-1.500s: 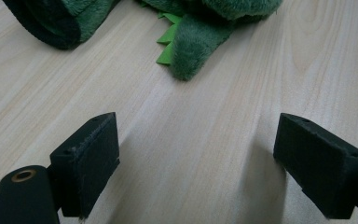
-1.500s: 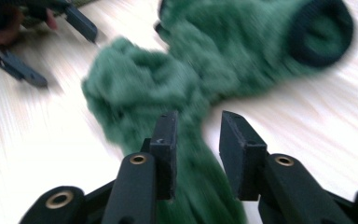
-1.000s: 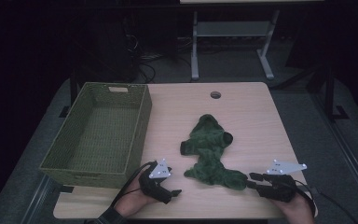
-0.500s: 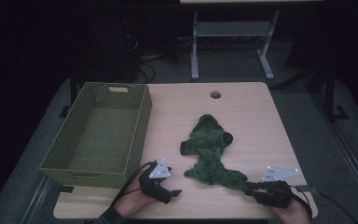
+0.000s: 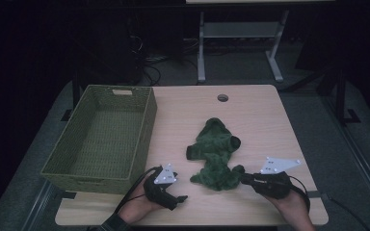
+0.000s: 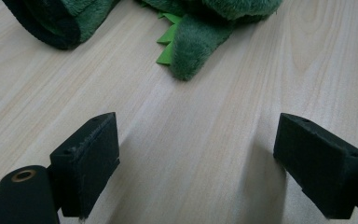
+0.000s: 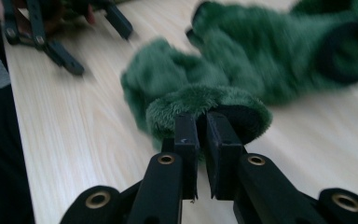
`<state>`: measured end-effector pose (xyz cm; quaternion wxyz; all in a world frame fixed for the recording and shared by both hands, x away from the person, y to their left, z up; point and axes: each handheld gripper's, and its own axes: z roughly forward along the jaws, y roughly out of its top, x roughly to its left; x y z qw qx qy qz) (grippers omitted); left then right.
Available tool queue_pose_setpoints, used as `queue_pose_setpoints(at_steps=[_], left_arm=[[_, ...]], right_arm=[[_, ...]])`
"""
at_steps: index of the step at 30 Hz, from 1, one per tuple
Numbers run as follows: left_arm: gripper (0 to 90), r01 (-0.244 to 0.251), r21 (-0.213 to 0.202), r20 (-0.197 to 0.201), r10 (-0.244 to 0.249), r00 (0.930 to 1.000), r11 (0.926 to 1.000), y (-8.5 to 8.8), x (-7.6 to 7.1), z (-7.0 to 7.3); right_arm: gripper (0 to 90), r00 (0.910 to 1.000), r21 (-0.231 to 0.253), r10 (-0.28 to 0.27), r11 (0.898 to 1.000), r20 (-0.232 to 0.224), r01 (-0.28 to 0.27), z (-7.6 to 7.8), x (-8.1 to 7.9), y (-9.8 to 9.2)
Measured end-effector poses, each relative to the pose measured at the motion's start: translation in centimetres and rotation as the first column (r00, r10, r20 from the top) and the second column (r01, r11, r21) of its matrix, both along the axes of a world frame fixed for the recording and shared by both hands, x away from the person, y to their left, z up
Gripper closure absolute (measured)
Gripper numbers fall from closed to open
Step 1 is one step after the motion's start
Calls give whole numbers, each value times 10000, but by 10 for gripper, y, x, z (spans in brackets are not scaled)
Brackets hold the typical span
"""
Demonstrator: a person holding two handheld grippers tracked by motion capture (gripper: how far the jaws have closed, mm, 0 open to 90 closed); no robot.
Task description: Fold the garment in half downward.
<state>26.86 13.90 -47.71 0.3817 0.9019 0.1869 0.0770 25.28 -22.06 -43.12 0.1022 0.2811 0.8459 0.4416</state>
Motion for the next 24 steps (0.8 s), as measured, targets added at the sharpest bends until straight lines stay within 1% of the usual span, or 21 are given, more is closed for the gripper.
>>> queue_pose_setpoints(at_steps=[3, 5, 7, 8, 10, 12, 15, 17, 18, 19, 21, 22, 24], left_arm=[[134, -20, -37, -14, 20, 10000, 10000, 0, 0, 0], [134, -13, -17, -3, 13, 10000, 10000, 0, 0, 0], [134, -2, 0, 27, 2, 10000, 10000, 0, 0, 0], [134, -11, -13, 23, 11, 10000, 10000, 0, 0, 0], [134, -12, -15, 23, 12, 10000, 10000, 0, 0, 0], [134, 8, -18, 67, -8, 10000, 10000, 0, 0, 0], [134, -9, -43, 39, 9, 10000, 10000, 0, 0, 0], [134, 9, -29, 20, -9, 10000, 10000, 0, 0, 0], [134, 18, -20, 45, -18, 10000, 10000, 0, 0, 0], [134, 6, -31, 14, -6, 10000, 10000, 0, 0, 0], [134, 3, -32, 5, -3, 10000, 10000, 0, 0, 0], [134, -4, -20, -4, 4, 10000, 10000, -1, 0, 0], [134, -5, -14, -6, 5, 10000, 10000, -1, 0, 0]], right_arm=[[841, 9992, -31, 346, 9994, 182, -345, 5, 9, 14], [827, 9986, -27, 447, 9990, 280, -446, 7, 15, 22], [772, 9980, 19, 531, 9986, 356, -532, 6, 21, 28], [725, 9978, 130, 522, 9985, 413, -528, 6, 23, 31], [709, 9963, 315, 406, 9986, 764, -432, 7, 28, 35], [710, 9963, 439, 88, 9990, 858, -126, 10, 31, 34], [734, 9949, 633, -264, 9978, 978, 202, 14, 33, 25], [740, 9939, 715, -544, 9963, 957, 476, 15, 33, 18], [761, 9925, 823, -687, 9948, 1007, 605, 14, 34, 14], [763, 9926, 832, -794, 9939, 917, 718, 13, 36, 12], [763, 9923, 565, -1043, 9933, 663, 1006, 9, 42, 12], [763, 9930, 471, -1091, 9931, 452, 1070, 5, 46, 12], [763, 9951, 451, -980, 9942, 136, 973, -1, 52, 16]])
